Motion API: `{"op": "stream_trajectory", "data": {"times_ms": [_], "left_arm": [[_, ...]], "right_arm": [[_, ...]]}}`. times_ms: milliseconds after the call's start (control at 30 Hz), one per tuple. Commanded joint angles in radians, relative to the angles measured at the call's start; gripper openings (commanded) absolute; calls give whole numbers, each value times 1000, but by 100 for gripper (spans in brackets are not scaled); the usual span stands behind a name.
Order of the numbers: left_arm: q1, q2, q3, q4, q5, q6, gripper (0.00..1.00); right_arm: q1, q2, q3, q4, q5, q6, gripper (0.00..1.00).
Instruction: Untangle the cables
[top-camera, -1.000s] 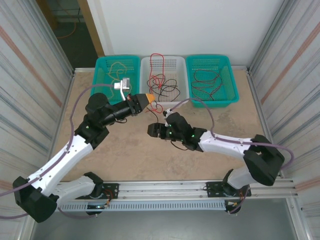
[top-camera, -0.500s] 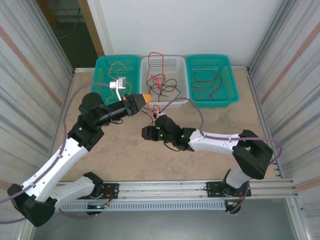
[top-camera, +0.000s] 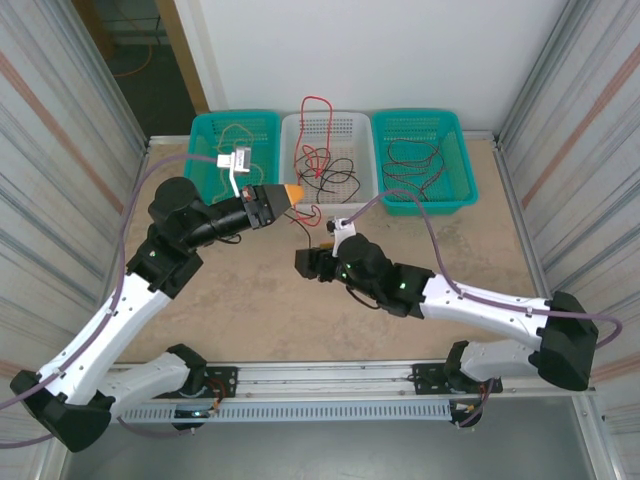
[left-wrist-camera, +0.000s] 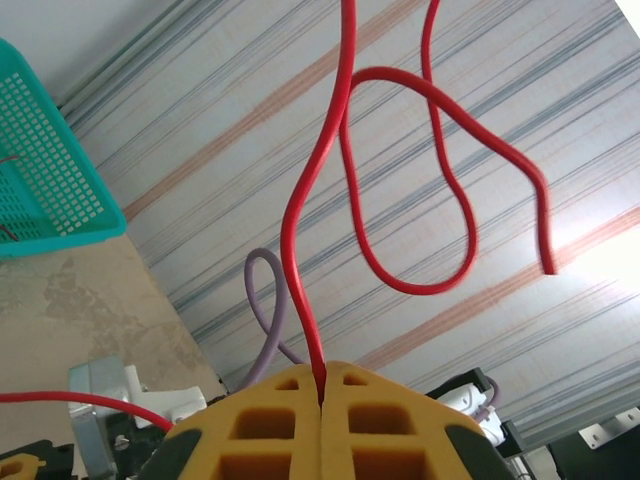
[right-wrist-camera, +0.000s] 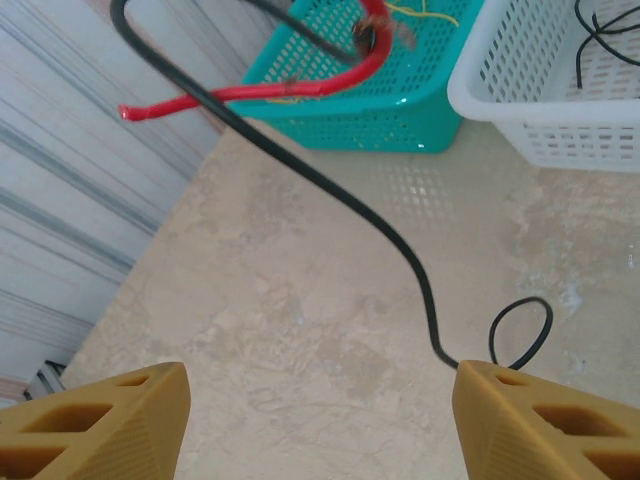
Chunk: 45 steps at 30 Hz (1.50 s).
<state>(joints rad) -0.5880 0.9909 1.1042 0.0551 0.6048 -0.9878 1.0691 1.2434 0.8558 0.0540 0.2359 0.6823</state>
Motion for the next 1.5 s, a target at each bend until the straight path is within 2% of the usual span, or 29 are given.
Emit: {"op": "stream_trajectory", "data": {"times_ms": [0, 233, 400, 533, 667, 767, 900, 1067, 1100, 1167, 1300, 1467], "left_arm": [[5, 0, 38, 22, 37, 19, 0], [5, -7, 50, 22, 54, 11, 0], [5, -17, 37, 28, 51, 8, 0], [7, -20, 28, 56, 50, -3, 0], [8, -20, 39, 60, 40, 3, 0], [11, -17, 71, 64, 33, 16, 0], [14, -17, 119, 65, 6, 48, 0], [24, -20, 173, 12, -19, 98, 0], [25, -23, 181, -6, -26, 115, 0], [25, -29, 197, -68, -46, 165, 0], [24, -55, 184, -233, -137, 309, 0], [24, -80, 88, -320, -246, 429, 0]], "right_arm": [[-31, 51, 49, -9, -18, -59, 64], [-94, 131, 73, 8, -56, -50, 52], [-101, 179, 63, 30, -89, -44, 41], [-98, 212, 22, 68, -96, -15, 17], [-86, 253, -14, 85, -99, 29, 4], [-70, 321, -31, 76, -111, 85, 0], [-74, 403, -49, 70, -145, 169, 0], [-95, 400, -48, 46, -145, 183, 0], [-98, 388, -41, 28, -144, 178, 5], [-95, 341, -26, -22, -124, 159, 22], [-65, 166, 56, -230, 11, 93, 58], [-57, -61, 156, -378, 114, 46, 67]]}}
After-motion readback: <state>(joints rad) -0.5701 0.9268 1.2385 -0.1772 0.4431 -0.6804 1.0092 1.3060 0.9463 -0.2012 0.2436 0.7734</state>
